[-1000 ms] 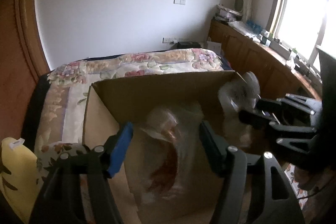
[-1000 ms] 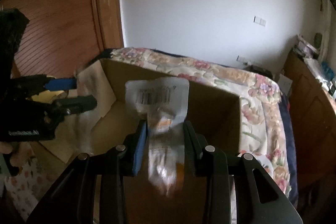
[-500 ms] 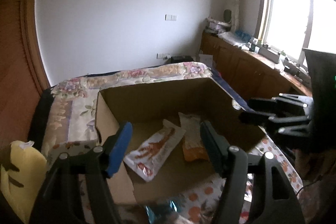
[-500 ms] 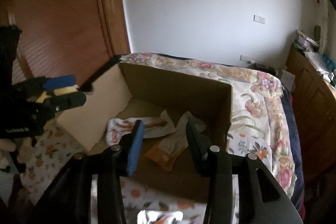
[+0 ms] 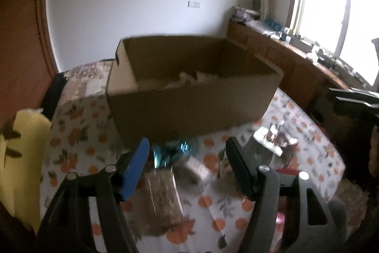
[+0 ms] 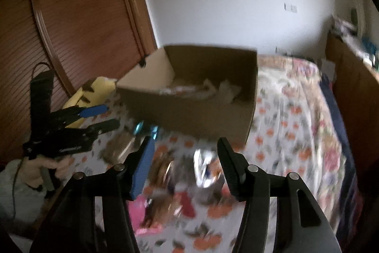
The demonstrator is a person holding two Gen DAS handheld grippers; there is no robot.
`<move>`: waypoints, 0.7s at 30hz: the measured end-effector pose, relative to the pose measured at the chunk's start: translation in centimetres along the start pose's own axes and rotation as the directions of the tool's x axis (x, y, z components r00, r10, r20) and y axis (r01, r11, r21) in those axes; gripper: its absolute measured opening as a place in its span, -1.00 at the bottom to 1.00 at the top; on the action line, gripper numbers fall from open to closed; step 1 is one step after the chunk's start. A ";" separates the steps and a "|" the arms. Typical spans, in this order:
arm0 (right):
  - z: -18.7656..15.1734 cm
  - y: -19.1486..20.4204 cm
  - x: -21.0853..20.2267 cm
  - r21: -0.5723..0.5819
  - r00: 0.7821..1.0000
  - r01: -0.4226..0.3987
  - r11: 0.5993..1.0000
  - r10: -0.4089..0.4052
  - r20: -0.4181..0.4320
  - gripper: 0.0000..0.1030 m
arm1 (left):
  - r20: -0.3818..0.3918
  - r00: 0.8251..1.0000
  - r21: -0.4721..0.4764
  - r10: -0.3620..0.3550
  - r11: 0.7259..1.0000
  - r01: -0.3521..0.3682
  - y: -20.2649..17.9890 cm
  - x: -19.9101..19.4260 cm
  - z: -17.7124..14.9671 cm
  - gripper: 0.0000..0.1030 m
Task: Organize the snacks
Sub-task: 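Grasp the clear grain-bar packet with the left tool while the right grasps the pink-red packet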
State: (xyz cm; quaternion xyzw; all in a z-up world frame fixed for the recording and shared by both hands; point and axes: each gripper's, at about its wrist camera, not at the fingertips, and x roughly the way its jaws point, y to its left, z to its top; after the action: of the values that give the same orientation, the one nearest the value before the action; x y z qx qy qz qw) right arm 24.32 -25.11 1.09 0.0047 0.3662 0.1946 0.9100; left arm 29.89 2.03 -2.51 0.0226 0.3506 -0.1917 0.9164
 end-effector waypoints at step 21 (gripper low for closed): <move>-10.3 -0.5 5.7 0.181 0.998 -0.001 0.983 0.011 -0.055 0.13 | -0.172 0.984 -0.089 0.056 0.993 -0.072 2.0 6.0 -5.5 0.30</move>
State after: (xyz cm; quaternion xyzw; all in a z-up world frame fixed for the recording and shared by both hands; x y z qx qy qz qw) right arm 21.30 -24.93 -10.30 0.0831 0.4074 0.1631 0.8947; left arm 31.23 2.88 -10.70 0.0065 0.4349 -0.1427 0.8891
